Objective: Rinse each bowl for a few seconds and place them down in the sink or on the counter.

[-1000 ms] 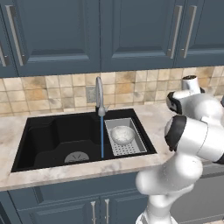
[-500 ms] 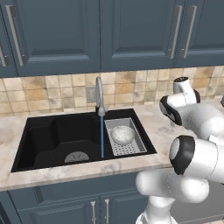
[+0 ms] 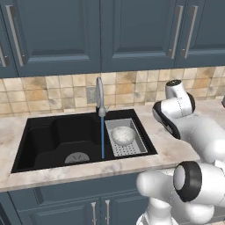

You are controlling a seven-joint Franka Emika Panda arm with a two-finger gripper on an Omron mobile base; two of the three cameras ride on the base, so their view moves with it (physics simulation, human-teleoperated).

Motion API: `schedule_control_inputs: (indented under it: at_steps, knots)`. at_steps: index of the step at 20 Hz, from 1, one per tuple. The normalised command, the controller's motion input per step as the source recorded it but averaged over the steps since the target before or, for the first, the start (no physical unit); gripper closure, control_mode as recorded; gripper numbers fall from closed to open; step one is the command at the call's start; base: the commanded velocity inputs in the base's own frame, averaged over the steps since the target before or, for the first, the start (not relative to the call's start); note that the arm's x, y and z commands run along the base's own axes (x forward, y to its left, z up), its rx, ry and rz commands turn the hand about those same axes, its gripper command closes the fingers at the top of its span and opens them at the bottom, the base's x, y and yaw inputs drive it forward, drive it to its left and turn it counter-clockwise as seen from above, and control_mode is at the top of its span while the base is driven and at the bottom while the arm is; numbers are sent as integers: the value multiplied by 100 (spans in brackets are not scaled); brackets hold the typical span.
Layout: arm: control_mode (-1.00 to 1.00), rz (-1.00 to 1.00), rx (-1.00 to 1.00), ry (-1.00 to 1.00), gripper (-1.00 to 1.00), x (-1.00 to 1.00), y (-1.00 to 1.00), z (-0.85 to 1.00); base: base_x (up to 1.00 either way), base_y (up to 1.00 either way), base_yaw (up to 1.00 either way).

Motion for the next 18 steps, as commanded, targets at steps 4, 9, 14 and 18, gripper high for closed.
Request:
schedule_control_inputs:
  at_steps: [4, 9, 14, 18]
  knots:
    - [-100, 9, -3, -1, 100, -16, 43, 11, 0, 0, 0]
    - [-100, 11, -3, -1, 100, -11, 42, 11, 0, 0, 0]
    - [-100, 11, -3, 0, 100, -10, 42, 10, 0, 0, 0]
    - [-100, 11, -3, 0, 100, -11, 45, 7, 0, 0, 0]
